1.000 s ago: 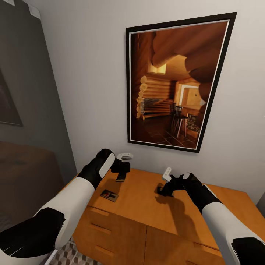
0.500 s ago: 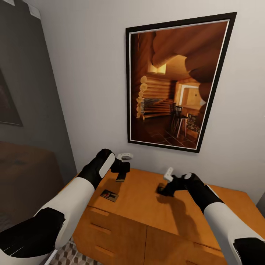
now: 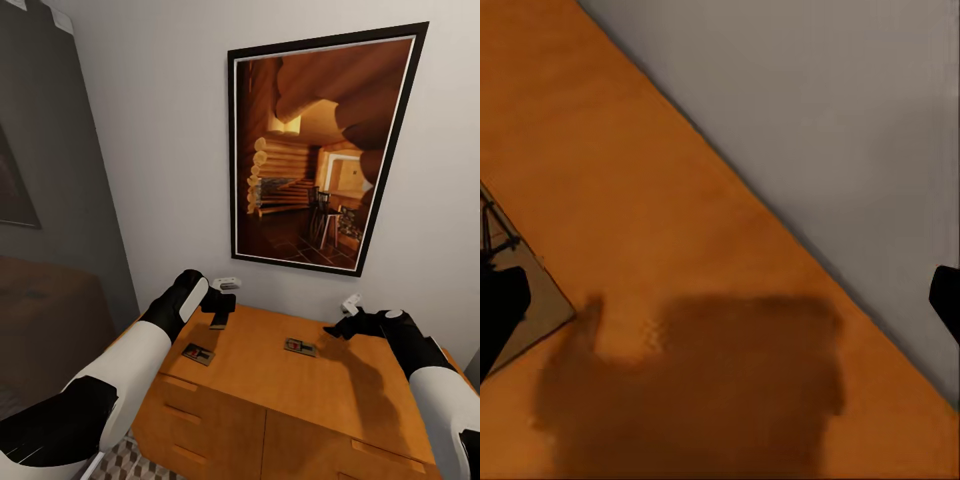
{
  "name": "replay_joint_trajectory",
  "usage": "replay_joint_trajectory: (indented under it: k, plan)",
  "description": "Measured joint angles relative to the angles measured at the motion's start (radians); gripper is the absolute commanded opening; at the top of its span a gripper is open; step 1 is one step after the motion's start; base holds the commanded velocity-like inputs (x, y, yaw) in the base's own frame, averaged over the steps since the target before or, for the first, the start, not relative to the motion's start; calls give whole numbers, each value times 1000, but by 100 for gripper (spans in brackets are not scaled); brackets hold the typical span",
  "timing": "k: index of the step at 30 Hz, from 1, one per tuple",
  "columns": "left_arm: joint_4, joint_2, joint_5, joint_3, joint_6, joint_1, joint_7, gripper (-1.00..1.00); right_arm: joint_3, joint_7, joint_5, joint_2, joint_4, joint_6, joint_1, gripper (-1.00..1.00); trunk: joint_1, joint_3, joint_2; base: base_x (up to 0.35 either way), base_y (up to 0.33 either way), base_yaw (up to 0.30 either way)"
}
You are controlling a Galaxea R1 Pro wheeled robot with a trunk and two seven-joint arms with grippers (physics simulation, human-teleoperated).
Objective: Take the four mousetraps from the cabinet in the bathroom and place them on the bathroom floor. Make sure all four end up on the same floor surface, and ensure that at least two of them are either under or directly next to the same bathroom sink.
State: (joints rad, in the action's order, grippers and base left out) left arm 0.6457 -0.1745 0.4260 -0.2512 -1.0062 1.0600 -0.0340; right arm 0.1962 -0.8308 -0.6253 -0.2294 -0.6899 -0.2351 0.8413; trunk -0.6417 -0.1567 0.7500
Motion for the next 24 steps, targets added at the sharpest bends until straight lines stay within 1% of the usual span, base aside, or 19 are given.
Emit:
replay_joint_trajectory:
  k: [2, 5, 8, 10, 11, 13, 14, 16, 18, 20, 21, 22, 23, 24]
  plan:
    - [0, 0, 0, 0, 0, 0, 0, -100, 12, -6, 0, -3, -2, -1, 2, 100, 0, 0, 0, 0, 0, 0]
    - [0, 0, 0, 0, 0, 0, 0, -100, 16, -17, -1, -3, -1, -4, 10, 100, 0, 0, 0, 0, 0, 0]
    - [0, 0, 0, 0, 0, 0, 0, -100, 16, -46, -6, -5, 3, -9, 38, 100, 0, 0, 0, 0, 0, 0]
    - [0, 0, 0, 0, 0, 0, 0, -100, 16, -68, -12, -10, 6, -14, 62, 100, 0, 0, 0, 0, 0, 0]
    - [0, 0, 0, 0, 0, 0, 0, -100, 16, -94, -17, -20, 12, -20, 89, 100, 0, 0, 0, 0, 0, 0]
    - [0, 0, 0, 0, 0, 0, 0, -100, 16, -121, -21, -32, 21, -31, 118, 100, 0, 0, 0, 0, 0, 0]
    - [0, 0, 0, 0, 0, 0, 0, -100, 17, -144, -23, -41, 30, -45, 145, 100, 0, 0, 0, 0, 0, 0]
    - [0, 0, 0, 0, 0, 0, 0, -100, 17, -172, -26, -49, 38, -66, 180, 100, 0, 0, 0, 0, 0, 0]
    - [0, 0, 0, 0, 0, 0, 0, -100, 12, -195, -29, -52, 43, -75, 194, 100, 0, 0, 0, 0, 0, 0]
    - [0, 0, 0, 0, 0, 0, 0, -100, -28, -249, -36, -50, 58, -81, 206, 100, 0, 0, 0, 0, 0, 0]
    - [0, 0, 0, 0, 0, 0, 0, -100, -57, -269, -42, -49, 68, -81, 209, 100, 0, 0, 0, 0, 0, 0]
    - [0, 0, 0, 0, 0, 0, 0, -100, -135, -302, -56, -48, 92, -83, 212, 100, 0, 0, 0, 0, 0, 0]
    - [0, 0, 0, 0, 0, 0, 0, -100, -182, -315, -63, -47, 105, -83, 214, 100, 0, 0, 0, 0, 0, 0]
    - [0, 0, 0, 0, 0, 0, 0, -100, -275, -334, -70, -46, 128, -83, 216, 100, 0, 0, 0, 0, 0, 0]
